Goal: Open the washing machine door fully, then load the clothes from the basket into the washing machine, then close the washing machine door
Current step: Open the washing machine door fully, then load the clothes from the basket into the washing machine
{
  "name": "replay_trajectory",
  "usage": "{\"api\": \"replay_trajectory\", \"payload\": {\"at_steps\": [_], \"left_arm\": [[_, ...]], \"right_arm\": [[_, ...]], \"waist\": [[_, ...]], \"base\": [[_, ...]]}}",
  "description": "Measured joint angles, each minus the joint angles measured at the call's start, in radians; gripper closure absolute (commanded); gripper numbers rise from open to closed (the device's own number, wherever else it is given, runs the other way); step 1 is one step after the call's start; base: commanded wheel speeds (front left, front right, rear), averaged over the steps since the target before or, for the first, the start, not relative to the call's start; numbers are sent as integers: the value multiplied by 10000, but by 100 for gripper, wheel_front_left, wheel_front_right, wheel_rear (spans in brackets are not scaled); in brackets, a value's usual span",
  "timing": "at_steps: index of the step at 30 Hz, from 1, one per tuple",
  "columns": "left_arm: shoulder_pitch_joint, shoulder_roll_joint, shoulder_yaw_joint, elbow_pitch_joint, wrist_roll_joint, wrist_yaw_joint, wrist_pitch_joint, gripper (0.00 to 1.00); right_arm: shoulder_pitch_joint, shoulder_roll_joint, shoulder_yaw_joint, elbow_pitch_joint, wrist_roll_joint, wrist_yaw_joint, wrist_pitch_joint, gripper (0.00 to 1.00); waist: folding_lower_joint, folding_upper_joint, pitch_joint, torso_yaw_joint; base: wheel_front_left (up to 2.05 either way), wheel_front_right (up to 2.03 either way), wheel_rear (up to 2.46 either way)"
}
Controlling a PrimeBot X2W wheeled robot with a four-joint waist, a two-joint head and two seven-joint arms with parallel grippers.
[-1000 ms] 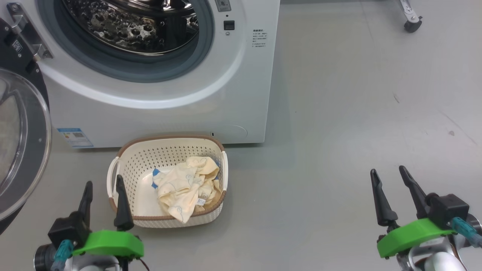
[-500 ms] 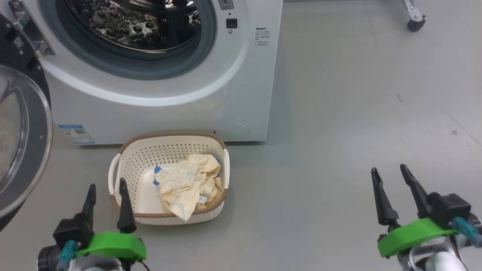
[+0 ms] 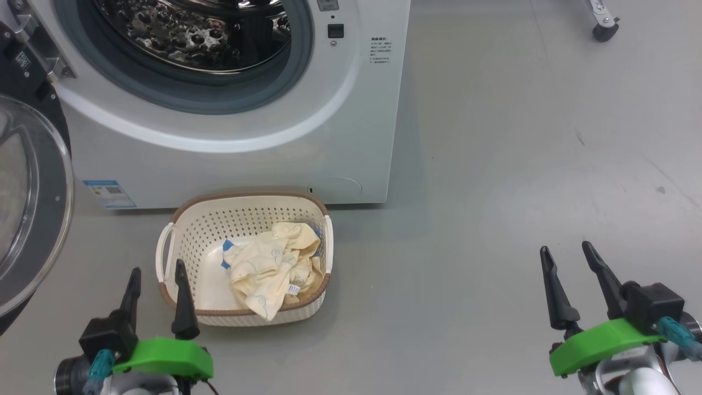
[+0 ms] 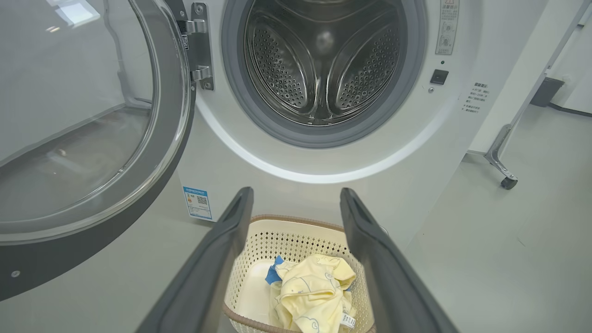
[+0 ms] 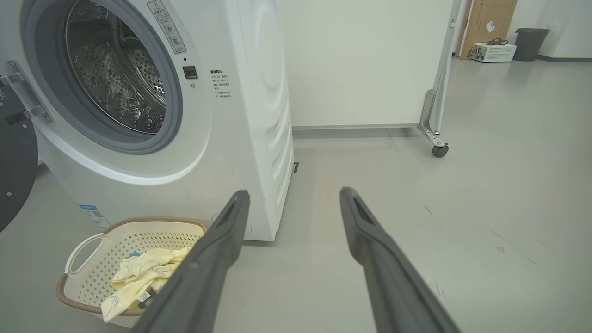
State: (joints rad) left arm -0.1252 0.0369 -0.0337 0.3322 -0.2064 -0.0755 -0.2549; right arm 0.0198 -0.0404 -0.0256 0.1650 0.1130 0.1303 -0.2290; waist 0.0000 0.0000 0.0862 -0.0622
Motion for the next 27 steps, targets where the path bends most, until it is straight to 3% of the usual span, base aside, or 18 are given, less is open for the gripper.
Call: {"api": "replay_trajectory", "payload": {"at_steps": [11,27], "left_arm": [[-68,15,-92,19,38,-73,0,0],[-275,84,-157,-71,42,-27,0,0]], "right_arm": [[-12,0,0,38,2,0,-10,0],[-64,2,0,138,17,0,-100,0]], "waist": [[0,0,90,-20],[1,0,242,54]], "base": [[38,-38,0],[152,-152,0]]}}
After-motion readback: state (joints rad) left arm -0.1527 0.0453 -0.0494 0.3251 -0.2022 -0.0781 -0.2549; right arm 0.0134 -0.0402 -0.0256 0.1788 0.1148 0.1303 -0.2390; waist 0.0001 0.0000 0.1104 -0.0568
